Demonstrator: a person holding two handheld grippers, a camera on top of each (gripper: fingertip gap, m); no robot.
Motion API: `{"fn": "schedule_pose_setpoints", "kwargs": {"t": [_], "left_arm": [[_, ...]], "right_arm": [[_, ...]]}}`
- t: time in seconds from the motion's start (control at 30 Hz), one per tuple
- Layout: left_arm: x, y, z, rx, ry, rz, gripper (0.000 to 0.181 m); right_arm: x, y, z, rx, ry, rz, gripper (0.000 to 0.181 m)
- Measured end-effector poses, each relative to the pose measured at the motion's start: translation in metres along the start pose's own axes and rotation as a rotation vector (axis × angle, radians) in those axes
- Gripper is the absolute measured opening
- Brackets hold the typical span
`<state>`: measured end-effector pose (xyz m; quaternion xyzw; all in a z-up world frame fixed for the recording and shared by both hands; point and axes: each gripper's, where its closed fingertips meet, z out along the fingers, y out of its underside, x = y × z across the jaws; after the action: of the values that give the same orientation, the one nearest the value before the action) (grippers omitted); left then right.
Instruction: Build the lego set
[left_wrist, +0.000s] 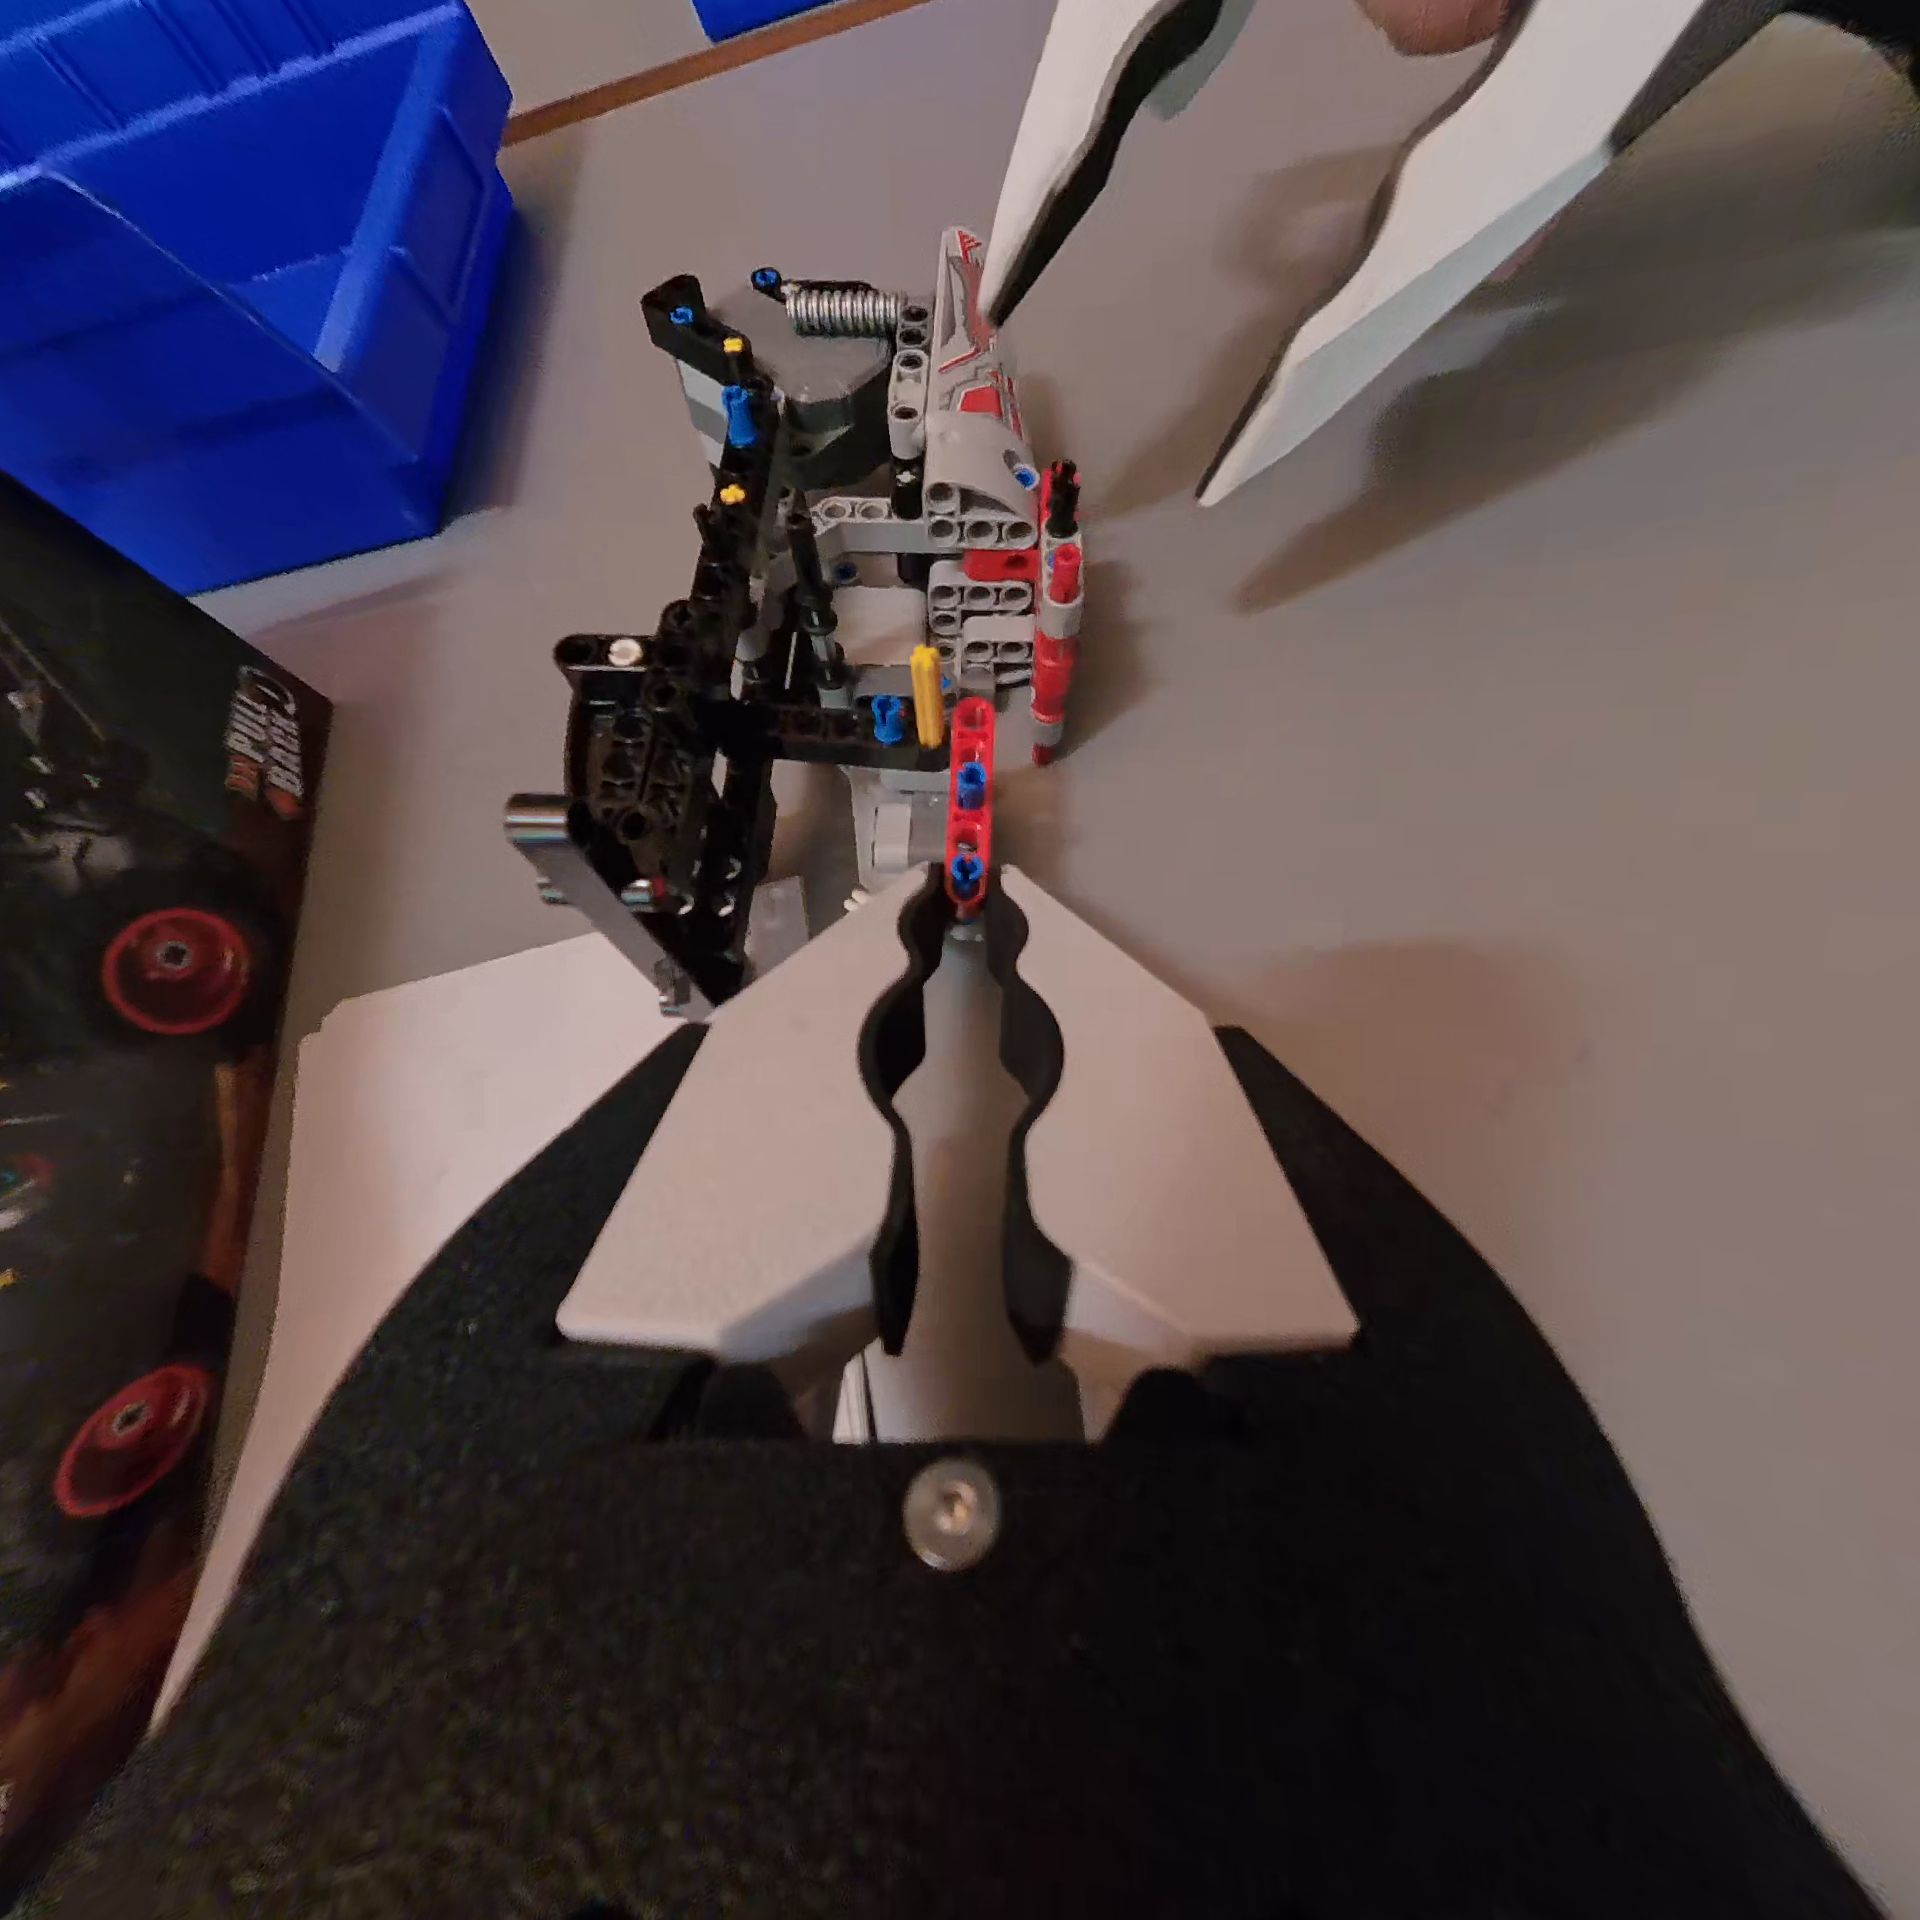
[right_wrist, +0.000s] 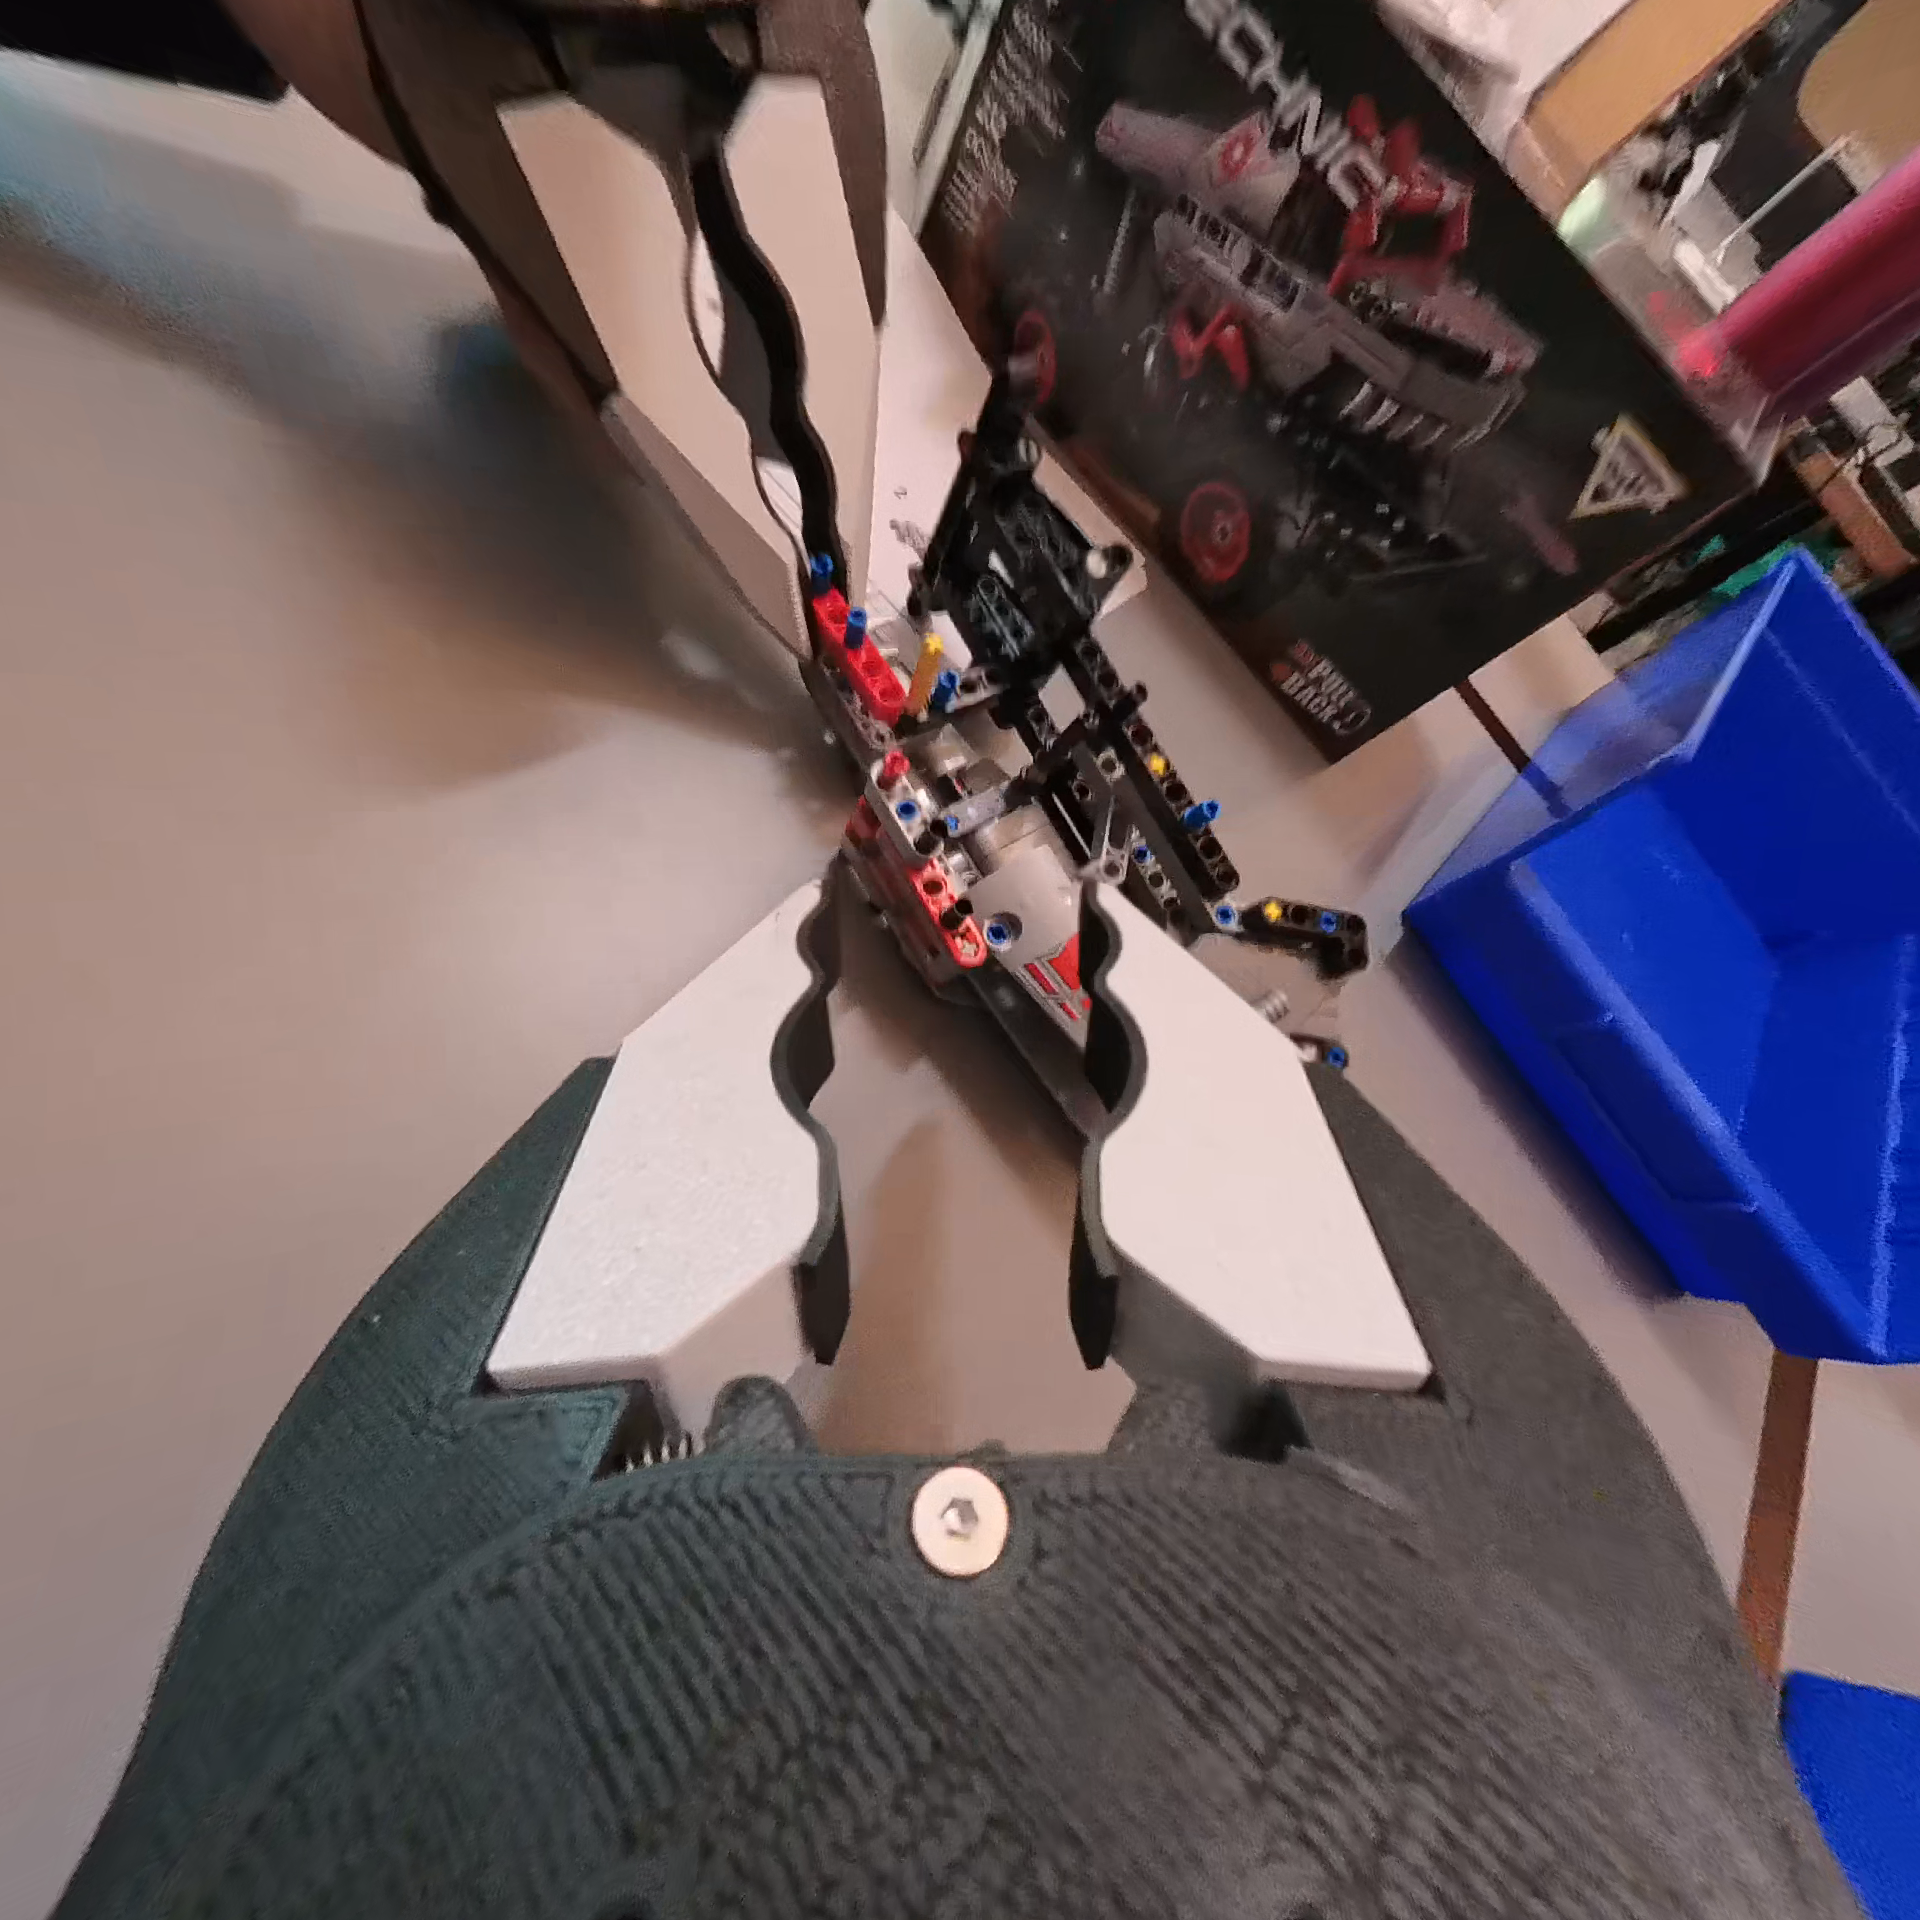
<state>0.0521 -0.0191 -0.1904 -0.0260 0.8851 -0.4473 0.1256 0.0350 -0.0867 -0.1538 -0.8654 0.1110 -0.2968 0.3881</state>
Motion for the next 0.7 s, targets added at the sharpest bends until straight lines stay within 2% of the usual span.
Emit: {"fn": "schedule_pose_setpoints", "kwargs": {"t": [0.1, 0.27, 0.33, 0.4, 0.47, 0.5, 0.53, 0.6, 0.67, 0.7], "left_arm": [[-0.003, 0.000, 0.000, 0.002, -0.041, 0.049, 0.005], [-0.003, -0.002, -0.001, -0.021, -0.064, 0.070, 0.007], [0.000, -0.014, -0.011, 0.029, -0.083, 0.083, 0.005], [0.023, -0.015, -0.025, -0.002, 0.010, 0.003, 0.005], [0.057, 0.002, -0.034, -0.121, 0.148, -0.108, 0.005], [0.067, 0.009, -0.034, -0.155, 0.165, -0.155, 0.005], [0.070, 0.013, -0.032, -0.153, 0.152, -0.191, 0.009], [0.077, 0.024, -0.031, -0.192, 0.172, -0.243, 0.030], [0.060, 0.032, -0.038, -0.273, 0.090, -0.241, 0.051], [0.046, 0.021, -0.042, -0.243, 0.031, -0.201, 0.045]], "right_arm": [[0.000, 0.017, 0.009, -0.041, 0.014, -0.001, 0.048], [-0.003, 0.017, 0.008, -0.006, 0.050, 0.012, 0.054], [0.001, 0.019, 0.002, -0.012, 0.075, 0.021, 0.057], [0.005, 0.020, -0.009, 0.001, 0.104, 0.031, 0.057], [0.007, 0.023, -0.019, 0.037, 0.113, 0.068, 0.057], [0.006, 0.025, -0.021, 0.058, 0.104, 0.096, 0.056], [0.006, 0.028, -0.022, 0.070, 0.096, 0.115, 0.055], [0.006, 0.034, -0.021, 0.075, 0.104, 0.112, 0.053], [0.003, 0.037, -0.020, 0.057, 0.095, 0.111, 0.055], [0.002, 0.038, -0.021, 0.047, 0.096, 0.105, 0.056]]}}
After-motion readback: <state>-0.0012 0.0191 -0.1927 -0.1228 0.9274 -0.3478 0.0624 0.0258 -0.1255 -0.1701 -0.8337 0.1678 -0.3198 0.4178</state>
